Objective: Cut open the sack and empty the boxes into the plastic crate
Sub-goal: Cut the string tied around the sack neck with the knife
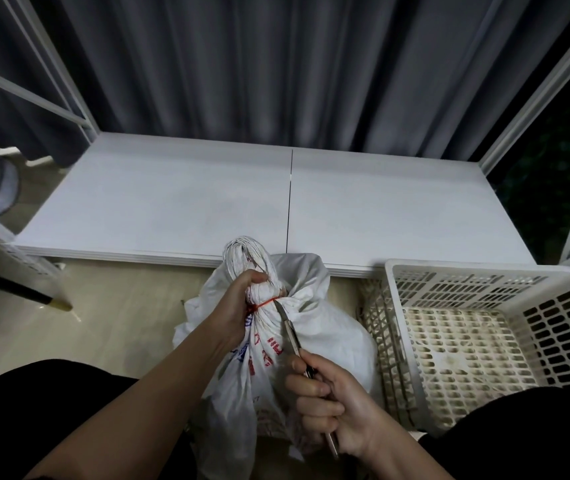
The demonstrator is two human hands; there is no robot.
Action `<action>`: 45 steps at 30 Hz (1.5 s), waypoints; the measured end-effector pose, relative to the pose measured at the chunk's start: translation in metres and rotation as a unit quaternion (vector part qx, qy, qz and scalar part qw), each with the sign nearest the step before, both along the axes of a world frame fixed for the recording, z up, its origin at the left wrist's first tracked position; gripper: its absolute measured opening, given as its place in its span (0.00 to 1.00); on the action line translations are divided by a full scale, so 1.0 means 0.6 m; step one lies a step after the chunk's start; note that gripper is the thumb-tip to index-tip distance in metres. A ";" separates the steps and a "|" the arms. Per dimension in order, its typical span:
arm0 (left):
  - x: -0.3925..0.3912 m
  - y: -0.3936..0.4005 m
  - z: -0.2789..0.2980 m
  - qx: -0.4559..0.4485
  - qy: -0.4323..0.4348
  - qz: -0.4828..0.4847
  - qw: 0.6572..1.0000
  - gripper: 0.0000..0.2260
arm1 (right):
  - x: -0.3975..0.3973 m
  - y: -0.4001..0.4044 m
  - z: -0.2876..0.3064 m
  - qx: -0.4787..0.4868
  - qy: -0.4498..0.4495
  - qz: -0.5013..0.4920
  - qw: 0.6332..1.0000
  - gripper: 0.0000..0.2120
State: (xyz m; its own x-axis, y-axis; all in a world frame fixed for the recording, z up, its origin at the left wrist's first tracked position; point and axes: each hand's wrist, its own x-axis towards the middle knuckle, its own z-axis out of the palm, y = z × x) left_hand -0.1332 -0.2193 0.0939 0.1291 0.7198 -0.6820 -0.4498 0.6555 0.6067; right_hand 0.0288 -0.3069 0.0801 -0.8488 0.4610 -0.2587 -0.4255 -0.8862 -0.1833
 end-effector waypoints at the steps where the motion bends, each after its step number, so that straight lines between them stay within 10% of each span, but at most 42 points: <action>1: 0.000 -0.001 0.002 0.000 -0.004 0.001 1.000 0.13 | -0.001 -0.001 -0.001 0.000 0.009 0.003 1.000 0.09; 10: 0.001 0.002 0.005 0.012 -0.022 0.025 0.999 0.12 | 0.003 0.002 -0.011 0.033 0.000 0.013 0.999 0.09; 15: 0.000 0.002 -0.004 -0.013 -0.032 0.049 0.998 0.11 | -0.005 0.000 0.020 0.126 -0.267 -0.001 0.956 0.11; 20: 0.005 0.002 -0.015 -0.012 -0.021 0.059 0.998 0.10 | -0.022 -0.006 0.023 0.339 -0.625 -0.012 0.703 0.09; 28: 0.003 0.005 -0.024 -0.002 0.015 0.081 0.997 0.11 | -0.013 -0.004 0.025 0.531 -0.763 0.066 0.363 0.19; 45: 0.003 0.001 -0.018 0.021 0.012 0.042 0.999 0.13 | -0.014 0.007 0.019 0.456 -0.647 -0.044 0.609 0.15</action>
State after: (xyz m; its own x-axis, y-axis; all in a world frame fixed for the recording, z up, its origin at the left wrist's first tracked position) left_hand -0.1316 -0.2188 0.0831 0.0517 0.7553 -0.6534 -0.4868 0.5903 0.6439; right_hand 0.0204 -0.3025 0.0912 -0.1675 0.9433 -0.2865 0.5604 -0.1480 -0.8149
